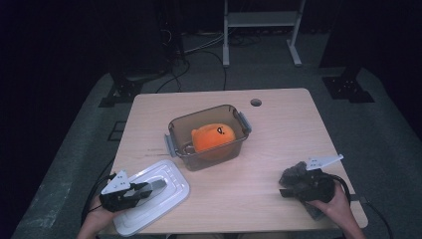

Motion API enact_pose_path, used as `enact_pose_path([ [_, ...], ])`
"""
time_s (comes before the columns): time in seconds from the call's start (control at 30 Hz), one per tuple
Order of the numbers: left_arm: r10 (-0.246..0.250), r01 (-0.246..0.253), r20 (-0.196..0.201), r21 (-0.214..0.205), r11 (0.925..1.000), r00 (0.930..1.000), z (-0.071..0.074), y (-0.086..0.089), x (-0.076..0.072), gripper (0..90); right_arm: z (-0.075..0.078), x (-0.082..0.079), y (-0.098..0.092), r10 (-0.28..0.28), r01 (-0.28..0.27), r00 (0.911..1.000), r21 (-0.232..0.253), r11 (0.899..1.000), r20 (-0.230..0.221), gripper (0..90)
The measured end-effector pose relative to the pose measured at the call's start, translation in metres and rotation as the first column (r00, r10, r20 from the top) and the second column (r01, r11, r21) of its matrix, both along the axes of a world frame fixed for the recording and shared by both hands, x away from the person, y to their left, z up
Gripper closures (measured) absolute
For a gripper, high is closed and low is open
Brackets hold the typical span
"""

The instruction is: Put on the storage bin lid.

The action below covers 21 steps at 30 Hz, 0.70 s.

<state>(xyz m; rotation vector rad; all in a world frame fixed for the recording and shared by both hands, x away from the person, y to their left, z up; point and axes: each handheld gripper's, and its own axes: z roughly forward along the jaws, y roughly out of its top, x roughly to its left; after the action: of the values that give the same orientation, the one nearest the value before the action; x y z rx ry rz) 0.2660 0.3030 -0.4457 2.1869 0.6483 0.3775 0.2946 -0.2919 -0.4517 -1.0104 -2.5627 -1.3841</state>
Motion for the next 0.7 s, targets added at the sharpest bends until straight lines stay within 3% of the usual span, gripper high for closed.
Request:
enact_pose_path([
  [0.37,-0.011,0.011,0.015,-0.018,0.9998,0.9998,0.015,0.000,-0.007,66.7,-0.001,0.000,0.000,-0.001,0.001,1.0000,-0.003,1.000,-0.004,33.1],
  [0.7,-0.012,0.013,0.030,-0.016,0.9998,0.9995,0.035,0.010,-0.024,66.7,-0.001,0.000,0.001,-0.002,0.002,1.0000,-0.007,1.000,-0.001,33.1],
])
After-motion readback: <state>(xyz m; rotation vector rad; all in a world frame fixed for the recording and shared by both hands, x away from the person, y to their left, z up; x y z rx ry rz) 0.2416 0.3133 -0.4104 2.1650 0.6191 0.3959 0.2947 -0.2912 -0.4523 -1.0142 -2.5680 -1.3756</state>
